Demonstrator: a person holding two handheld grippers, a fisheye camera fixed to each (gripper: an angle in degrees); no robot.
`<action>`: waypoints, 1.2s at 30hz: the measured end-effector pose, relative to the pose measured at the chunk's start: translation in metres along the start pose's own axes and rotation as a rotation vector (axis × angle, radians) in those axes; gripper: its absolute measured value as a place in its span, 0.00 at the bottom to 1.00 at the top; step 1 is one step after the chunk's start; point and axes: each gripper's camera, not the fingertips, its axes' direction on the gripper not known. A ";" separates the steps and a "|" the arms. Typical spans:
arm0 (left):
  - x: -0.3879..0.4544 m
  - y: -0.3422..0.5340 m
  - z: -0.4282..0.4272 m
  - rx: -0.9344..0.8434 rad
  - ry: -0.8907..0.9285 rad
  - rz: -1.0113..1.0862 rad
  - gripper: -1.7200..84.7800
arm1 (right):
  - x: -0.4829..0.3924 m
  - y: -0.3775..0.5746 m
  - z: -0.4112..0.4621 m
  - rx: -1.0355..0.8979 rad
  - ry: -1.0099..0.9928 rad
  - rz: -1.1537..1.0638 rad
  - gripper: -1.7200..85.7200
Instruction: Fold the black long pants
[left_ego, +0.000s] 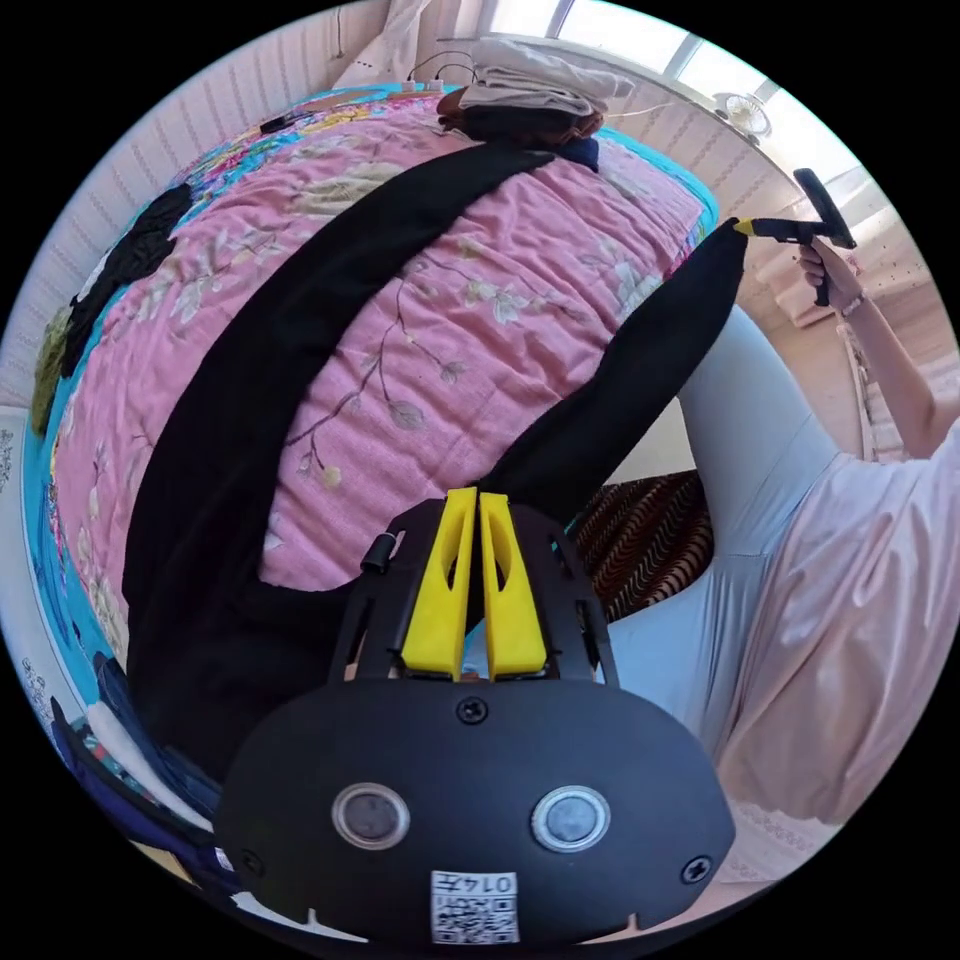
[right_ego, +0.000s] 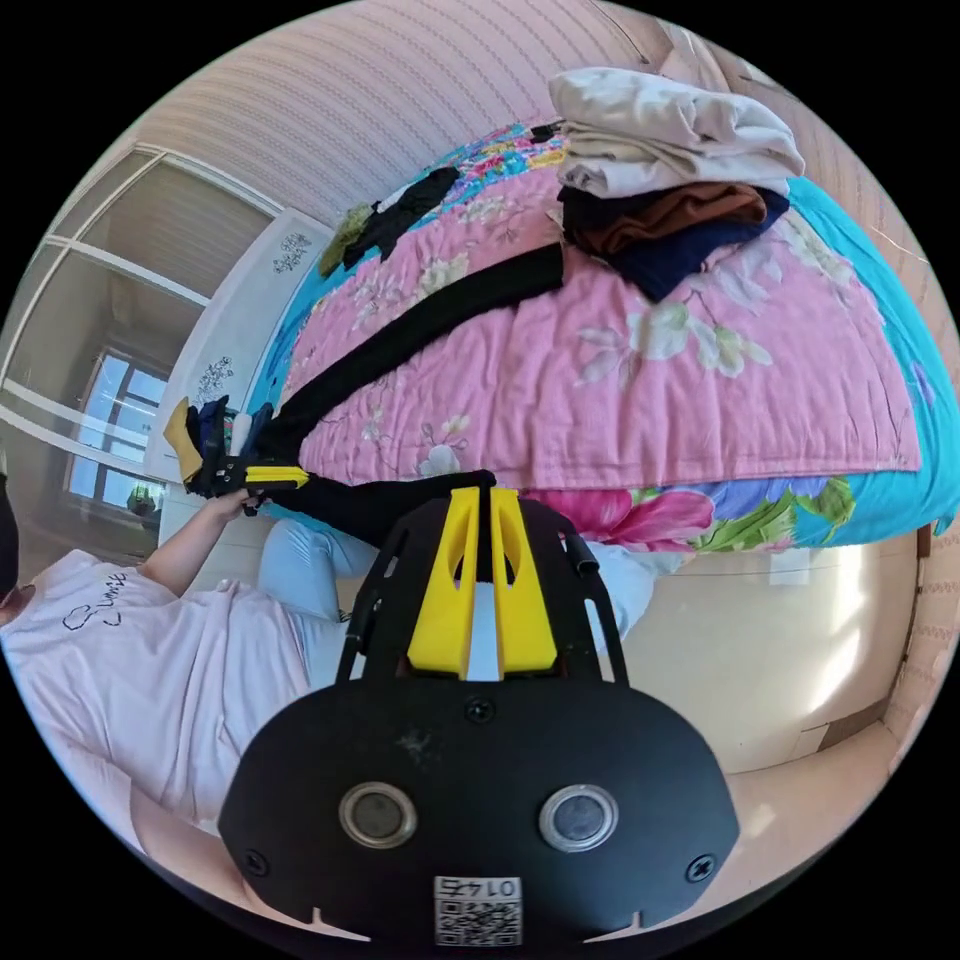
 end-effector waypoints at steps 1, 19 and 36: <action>0.001 0.000 -0.010 0.024 -0.010 0.004 0.01 | 0.000 -0.004 -0.004 0.013 0.007 -0.009 0.03; -0.037 -0.038 -0.031 0.099 -0.119 -0.234 0.04 | 0.071 -0.026 0.074 0.062 0.007 0.243 0.12; -0.037 -0.060 -0.064 0.024 -0.007 -0.202 0.07 | 0.095 -0.042 0.065 -0.042 0.045 0.270 0.05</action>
